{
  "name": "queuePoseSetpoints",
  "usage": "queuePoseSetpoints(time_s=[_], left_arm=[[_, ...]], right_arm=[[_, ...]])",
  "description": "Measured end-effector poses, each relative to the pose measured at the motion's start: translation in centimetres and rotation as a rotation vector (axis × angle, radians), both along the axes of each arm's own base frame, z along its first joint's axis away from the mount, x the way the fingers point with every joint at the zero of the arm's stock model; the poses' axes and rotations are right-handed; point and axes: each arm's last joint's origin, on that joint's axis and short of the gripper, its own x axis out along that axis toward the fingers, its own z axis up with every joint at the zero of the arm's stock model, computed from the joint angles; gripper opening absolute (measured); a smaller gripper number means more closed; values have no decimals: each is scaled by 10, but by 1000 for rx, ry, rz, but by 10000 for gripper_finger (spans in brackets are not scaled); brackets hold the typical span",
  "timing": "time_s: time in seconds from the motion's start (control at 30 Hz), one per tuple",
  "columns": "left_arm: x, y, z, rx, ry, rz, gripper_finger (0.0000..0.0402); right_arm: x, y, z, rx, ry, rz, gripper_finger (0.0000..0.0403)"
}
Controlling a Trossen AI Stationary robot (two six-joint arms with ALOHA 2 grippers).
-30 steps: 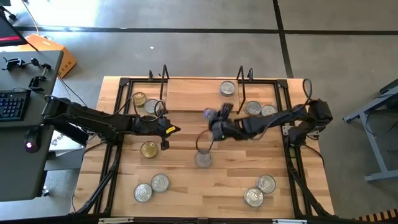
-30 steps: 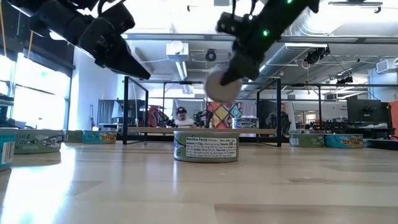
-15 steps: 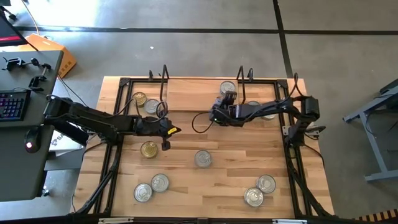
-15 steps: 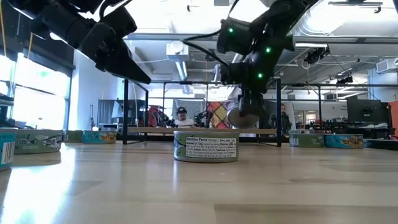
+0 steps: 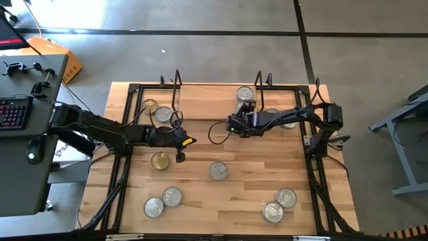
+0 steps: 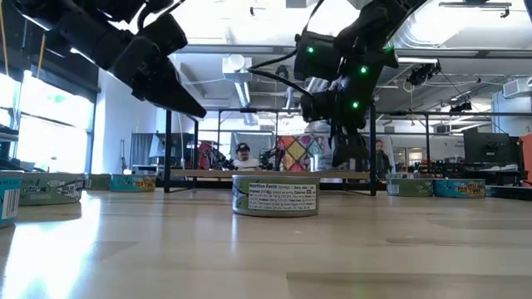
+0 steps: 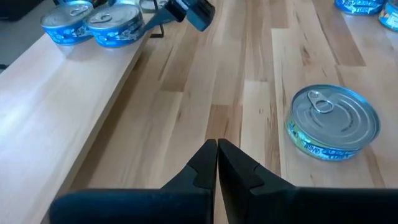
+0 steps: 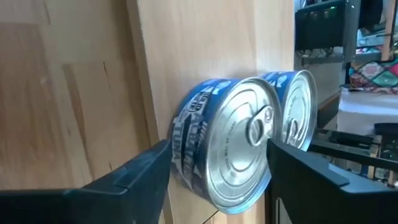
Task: Stack canned seafood by type on shelf
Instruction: Put the blue tuna can on the shelf aligned with the other blue tuna can, then put the green tuna can on the shelf
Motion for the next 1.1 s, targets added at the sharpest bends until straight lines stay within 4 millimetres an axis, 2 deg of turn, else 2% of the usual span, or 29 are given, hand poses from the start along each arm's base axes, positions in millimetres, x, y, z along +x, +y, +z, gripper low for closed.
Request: queuePoseSetpoints(time_s=[0.37, 0.53, 0.73, 0.87, 1.0, 1.1], left_arm=[[0, 0, -1, 0, 3, 0, 7], [0, 0, -1, 0, 1, -1, 7], [0, -8, -1, -3, 5, -39, 7], [-4, -20, 0, -9, 15, -86, 7], [-13, -32, 1, -16, 49, -112, 7], [-23, -38, 2, -34, 88, -110, 7]], right_arm=[[-1, -5, 1, -11, -49, -60, 262], [4, 0, 8, 8, -221, -128, 262], [16, 39, 15, 93, -426, -101, 263], [20, 76, 2, 190, -735, -80, 263], [17, 108, -9, 300, -984, 89, 263], [13, 121, -8, 404, -1114, 211, 263]])
